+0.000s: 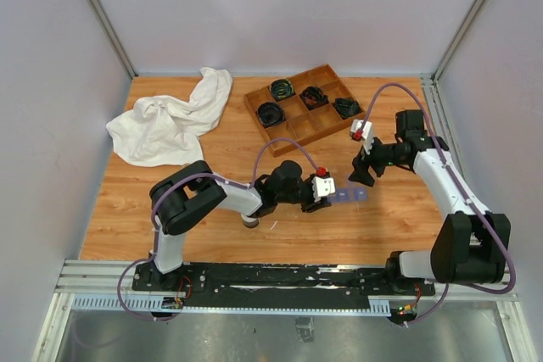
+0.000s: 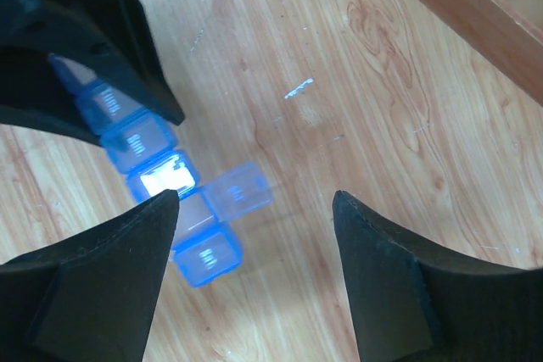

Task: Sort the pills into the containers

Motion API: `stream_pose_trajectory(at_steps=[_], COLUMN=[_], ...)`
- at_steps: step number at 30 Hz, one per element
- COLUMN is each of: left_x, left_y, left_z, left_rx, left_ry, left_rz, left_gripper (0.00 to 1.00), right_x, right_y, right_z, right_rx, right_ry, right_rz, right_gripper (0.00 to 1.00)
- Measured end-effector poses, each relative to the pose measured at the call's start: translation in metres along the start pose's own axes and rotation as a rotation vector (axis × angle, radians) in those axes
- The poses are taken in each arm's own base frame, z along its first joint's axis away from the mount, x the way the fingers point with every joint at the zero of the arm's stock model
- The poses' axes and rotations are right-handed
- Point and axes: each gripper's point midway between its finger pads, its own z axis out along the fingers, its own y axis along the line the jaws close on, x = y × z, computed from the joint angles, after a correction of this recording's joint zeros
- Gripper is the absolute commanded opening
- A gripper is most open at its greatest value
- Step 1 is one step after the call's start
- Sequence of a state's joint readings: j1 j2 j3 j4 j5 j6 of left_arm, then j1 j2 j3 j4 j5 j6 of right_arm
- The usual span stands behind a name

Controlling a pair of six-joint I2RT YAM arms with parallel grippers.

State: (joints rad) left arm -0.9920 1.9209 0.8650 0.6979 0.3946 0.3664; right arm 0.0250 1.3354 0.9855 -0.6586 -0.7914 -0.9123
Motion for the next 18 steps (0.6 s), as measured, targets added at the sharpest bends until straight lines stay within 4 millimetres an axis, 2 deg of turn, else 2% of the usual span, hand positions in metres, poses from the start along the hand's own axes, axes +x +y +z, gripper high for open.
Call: stream_pose_trajectory(at_steps=[5,9,16,18], left_x=[0.008,0.013,0.014,0.014], left_y=[0.009,0.009,0.012,0.012], left_z=[0.003,0.005,0.007,0.007], left_rx=[-0.013,-0.01,-0.023,-0.022], left_ry=[0.023,0.04,0.048,0.049], left_rz=[-0.043,-0.061,-0.068,-0.069], left_gripper=[0.23,0.32,0.62,0.68], right_x=[0.006,0.009,0.014,0.016], right_y=[0.005,0.005,0.002,0.002], right_z=[-0.006,-0.012,-0.019,-0.021], right_rx=[-0.01,-0.009,0.008,0.012], right_ry=[-0.023,-0.041,-0.043,-0.04], right_rz=[0.049,0.081,0.114,0.126], right_gripper=[0.75,0.75,0.75,0.75])
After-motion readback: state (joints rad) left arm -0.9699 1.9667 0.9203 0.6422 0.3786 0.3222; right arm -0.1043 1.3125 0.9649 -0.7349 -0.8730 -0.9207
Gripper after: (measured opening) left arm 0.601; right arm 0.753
